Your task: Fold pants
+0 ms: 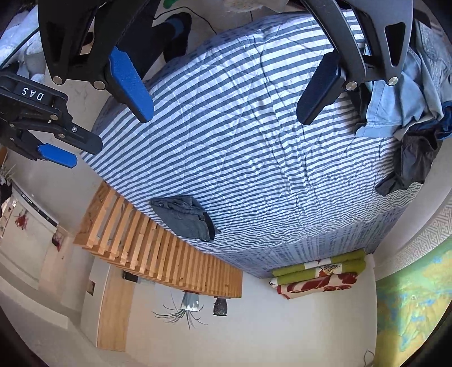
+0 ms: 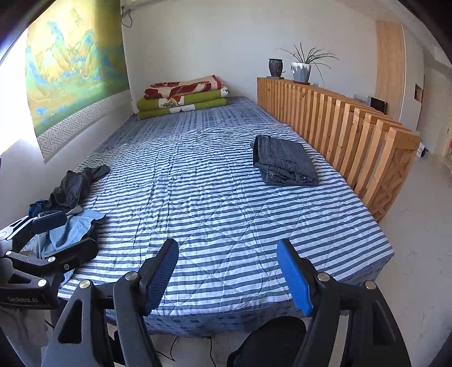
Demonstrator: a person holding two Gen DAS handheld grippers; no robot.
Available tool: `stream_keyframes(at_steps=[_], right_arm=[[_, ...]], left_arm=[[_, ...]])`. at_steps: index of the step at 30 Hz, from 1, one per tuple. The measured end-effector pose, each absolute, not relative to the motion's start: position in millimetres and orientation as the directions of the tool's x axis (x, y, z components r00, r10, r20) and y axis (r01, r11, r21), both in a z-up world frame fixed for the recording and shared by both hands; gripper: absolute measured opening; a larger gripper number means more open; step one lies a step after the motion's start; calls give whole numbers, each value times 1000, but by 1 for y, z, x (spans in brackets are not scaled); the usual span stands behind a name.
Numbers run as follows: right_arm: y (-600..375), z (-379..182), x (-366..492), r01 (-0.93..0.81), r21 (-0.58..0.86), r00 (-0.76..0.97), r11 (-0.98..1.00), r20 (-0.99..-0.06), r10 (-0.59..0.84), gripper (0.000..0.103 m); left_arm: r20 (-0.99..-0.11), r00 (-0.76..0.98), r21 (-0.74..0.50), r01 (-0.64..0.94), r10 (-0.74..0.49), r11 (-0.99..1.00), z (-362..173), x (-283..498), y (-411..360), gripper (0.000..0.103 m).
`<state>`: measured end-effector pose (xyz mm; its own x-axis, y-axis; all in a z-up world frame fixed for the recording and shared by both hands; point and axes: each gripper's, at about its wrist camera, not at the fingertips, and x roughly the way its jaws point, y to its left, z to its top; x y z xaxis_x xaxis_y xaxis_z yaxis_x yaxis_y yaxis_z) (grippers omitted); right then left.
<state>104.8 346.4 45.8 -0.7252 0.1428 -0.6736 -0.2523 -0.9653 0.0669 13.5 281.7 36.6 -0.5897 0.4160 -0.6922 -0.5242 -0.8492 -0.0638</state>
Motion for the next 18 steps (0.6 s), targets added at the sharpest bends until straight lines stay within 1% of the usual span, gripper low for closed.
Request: stream_keyframes(at_steps=[7, 18], right_arm=[[336, 39, 103, -227, 53, -718, -973, -683, 130, 69], [335, 34, 102, -229, 58, -708, -972, -695, 125, 69]], left_arm=[[-707, -594, -73, -480, 385, -874, 30, 3, 270, 102], [-705, -595, -64, -488, 386, -870, 30, 3, 274, 102]])
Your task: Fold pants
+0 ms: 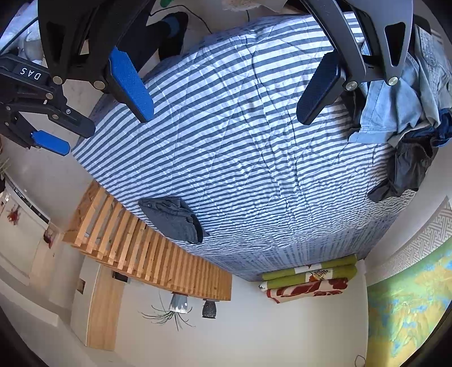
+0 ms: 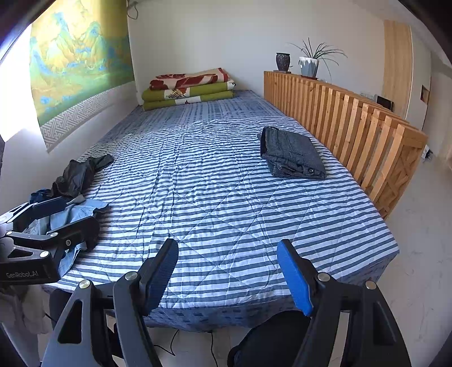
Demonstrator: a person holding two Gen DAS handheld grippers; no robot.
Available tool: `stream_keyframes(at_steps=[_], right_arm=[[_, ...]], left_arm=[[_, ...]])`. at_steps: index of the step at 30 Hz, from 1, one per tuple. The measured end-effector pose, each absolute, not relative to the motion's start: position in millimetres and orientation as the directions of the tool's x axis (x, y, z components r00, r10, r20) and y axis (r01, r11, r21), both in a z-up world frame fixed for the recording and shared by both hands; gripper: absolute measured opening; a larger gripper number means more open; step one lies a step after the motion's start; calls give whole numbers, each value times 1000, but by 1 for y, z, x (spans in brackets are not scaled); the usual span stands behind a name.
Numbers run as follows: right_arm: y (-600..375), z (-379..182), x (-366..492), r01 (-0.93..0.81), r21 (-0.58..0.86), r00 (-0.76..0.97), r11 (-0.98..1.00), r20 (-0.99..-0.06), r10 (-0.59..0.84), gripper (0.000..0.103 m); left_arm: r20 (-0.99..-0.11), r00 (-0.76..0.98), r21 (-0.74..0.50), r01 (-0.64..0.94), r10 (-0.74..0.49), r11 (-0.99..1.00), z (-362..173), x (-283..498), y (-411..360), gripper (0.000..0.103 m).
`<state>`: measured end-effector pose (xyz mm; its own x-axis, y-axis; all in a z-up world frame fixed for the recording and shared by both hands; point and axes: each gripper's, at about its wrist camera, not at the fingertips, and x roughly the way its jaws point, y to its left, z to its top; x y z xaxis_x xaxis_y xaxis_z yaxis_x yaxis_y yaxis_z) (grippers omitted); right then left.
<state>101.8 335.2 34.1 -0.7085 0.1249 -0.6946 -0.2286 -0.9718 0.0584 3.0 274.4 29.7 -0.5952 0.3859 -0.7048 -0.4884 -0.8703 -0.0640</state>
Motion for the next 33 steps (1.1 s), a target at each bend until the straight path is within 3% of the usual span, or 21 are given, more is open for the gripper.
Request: stream_keyframes(at_steps=[33], right_arm=[[341, 31, 99, -239, 78, -701, -968, -703, 116, 69]], left_arm=[[-708, -589, -65, -496, 390, -866, 26, 3, 282, 102]])
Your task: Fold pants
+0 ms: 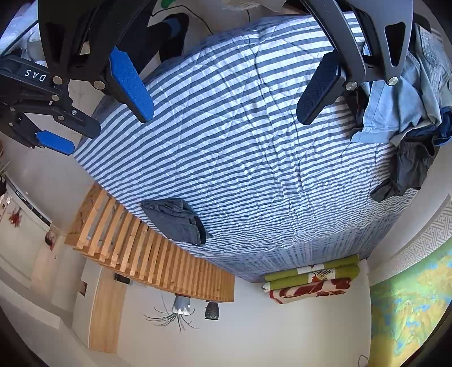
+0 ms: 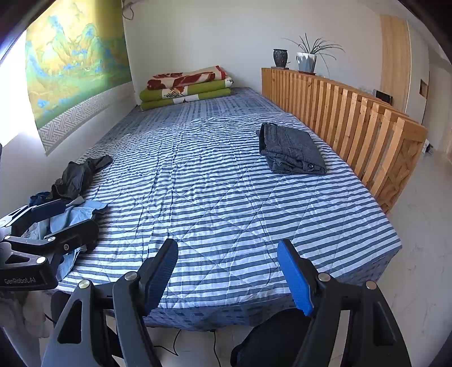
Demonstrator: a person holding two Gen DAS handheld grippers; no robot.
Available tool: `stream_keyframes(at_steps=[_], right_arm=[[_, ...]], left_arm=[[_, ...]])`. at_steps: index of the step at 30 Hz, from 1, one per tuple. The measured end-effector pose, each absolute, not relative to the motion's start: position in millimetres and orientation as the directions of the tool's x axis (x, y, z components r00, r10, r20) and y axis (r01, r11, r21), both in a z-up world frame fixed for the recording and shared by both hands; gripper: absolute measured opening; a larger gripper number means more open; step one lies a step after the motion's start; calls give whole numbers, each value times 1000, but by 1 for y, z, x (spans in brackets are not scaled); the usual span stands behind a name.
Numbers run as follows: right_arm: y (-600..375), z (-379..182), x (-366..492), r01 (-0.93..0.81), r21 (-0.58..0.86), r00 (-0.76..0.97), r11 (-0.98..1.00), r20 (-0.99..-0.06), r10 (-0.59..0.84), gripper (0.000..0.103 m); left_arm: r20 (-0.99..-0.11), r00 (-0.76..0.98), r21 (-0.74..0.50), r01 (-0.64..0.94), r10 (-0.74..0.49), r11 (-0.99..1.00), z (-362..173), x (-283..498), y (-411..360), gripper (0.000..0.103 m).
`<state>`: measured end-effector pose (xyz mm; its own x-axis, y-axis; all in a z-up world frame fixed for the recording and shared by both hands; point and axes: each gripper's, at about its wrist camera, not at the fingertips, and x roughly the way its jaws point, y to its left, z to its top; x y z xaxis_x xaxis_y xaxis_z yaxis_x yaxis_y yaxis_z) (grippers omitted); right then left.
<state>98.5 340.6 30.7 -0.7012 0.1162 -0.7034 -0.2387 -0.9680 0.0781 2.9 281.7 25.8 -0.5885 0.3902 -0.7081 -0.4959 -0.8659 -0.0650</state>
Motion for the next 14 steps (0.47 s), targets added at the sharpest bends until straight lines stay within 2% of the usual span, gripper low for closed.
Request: stream_keyframes(at_steps=[14], right_arm=[[337, 25, 97, -233, 82, -693, -969, -713, 106, 69]], left_arm=[[-713, -582, -67, -499, 392, -864, 21, 2, 282, 102]])
